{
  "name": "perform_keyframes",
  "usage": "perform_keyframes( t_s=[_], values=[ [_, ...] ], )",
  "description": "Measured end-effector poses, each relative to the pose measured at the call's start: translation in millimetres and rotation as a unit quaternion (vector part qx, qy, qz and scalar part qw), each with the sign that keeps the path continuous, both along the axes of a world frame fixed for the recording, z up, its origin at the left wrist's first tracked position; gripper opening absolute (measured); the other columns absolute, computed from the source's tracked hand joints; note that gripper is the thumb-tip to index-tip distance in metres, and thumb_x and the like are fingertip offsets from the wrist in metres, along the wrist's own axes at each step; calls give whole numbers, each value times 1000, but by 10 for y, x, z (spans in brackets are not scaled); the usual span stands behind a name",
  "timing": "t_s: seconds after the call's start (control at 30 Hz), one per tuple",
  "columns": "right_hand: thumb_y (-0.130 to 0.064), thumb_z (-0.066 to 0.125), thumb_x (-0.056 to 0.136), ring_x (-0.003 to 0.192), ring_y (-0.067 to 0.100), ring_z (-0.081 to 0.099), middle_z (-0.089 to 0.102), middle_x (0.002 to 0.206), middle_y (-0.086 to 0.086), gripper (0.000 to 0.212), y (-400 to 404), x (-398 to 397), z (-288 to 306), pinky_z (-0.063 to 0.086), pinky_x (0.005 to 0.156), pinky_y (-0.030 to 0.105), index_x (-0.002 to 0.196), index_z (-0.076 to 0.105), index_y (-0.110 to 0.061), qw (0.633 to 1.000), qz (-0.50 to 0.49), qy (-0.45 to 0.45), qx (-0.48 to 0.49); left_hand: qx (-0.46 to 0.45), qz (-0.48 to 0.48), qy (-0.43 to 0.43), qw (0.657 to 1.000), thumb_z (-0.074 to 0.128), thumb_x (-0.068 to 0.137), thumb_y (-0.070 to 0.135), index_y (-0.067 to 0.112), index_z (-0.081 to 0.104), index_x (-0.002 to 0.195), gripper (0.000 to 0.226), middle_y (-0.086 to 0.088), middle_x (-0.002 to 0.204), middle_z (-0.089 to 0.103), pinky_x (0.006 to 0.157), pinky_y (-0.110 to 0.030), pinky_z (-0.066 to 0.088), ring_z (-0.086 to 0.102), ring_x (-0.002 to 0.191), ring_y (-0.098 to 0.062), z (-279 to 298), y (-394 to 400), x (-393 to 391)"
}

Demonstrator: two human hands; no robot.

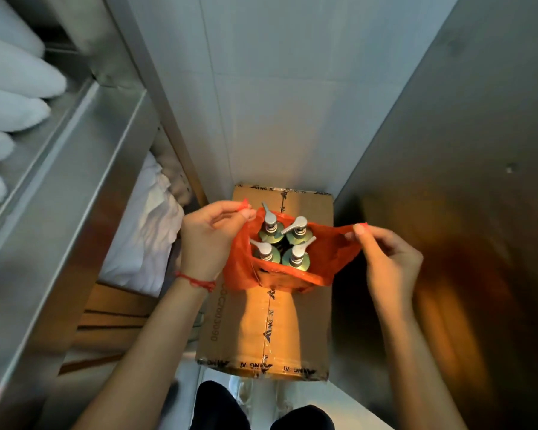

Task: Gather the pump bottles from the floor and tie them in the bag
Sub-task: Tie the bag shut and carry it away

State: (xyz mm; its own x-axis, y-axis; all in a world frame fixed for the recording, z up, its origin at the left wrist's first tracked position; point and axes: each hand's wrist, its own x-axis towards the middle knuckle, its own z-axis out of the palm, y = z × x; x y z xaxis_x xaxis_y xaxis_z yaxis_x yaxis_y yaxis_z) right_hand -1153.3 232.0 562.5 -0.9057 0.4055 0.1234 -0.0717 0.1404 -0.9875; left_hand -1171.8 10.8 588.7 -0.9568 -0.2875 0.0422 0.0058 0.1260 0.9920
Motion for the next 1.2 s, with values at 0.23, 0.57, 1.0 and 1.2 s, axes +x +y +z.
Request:
perform_keyframes(
  t_s=[0.23, 0.57, 1.0, 1.2],
  values=[
    [-14, 67, 79, 76, -2, 62, 69, 78, -1, 6, -43, -59, -7, 45, 74, 11, 83, 72, -15, 985, 74, 36, 154, -286, -30, 177, 941, 67, 77, 3, 4, 72, 82, 7, -8, 83, 71, 77, -8, 44, 60, 78, -6, -50, 22, -65],
    [-10, 67, 81, 74, 5, 59, 66, 76, -1, 6, -244, -333, 65, 44, 71, 11, 79, 72, -7, 958, 164, 71, 223, 25, -160, 5, 987, 62, 77, -8, -4, 66, 95, 18, -16, 92, 69, 66, -9, 49, 65, 68, 4, -91, 515, -458],
    [-9, 68, 80, 73, 10, 58, 62, 75, 3, 5, -191, -546, 94, 43, 71, 17, 79, 73, -9, 966, 195, 17, 171, 42, -345, -107, 932, 57, 75, -18, 4, 59, 109, 40, 5, 66, 69, 62, -14, 53, 62, 59, -1, -213, 505, -678],
    [-10, 72, 75, 72, -2, 50, 49, 76, -6, 11, -203, -740, 75, 37, 69, 11, 76, 71, -21, 970, 214, -67, 99, 42, -360, -142, 921, 62, 77, -6, 16, 64, 63, 26, 6, 43, 63, 50, -13, 49, 58, 43, -2, -305, 590, -673]
  ],
)
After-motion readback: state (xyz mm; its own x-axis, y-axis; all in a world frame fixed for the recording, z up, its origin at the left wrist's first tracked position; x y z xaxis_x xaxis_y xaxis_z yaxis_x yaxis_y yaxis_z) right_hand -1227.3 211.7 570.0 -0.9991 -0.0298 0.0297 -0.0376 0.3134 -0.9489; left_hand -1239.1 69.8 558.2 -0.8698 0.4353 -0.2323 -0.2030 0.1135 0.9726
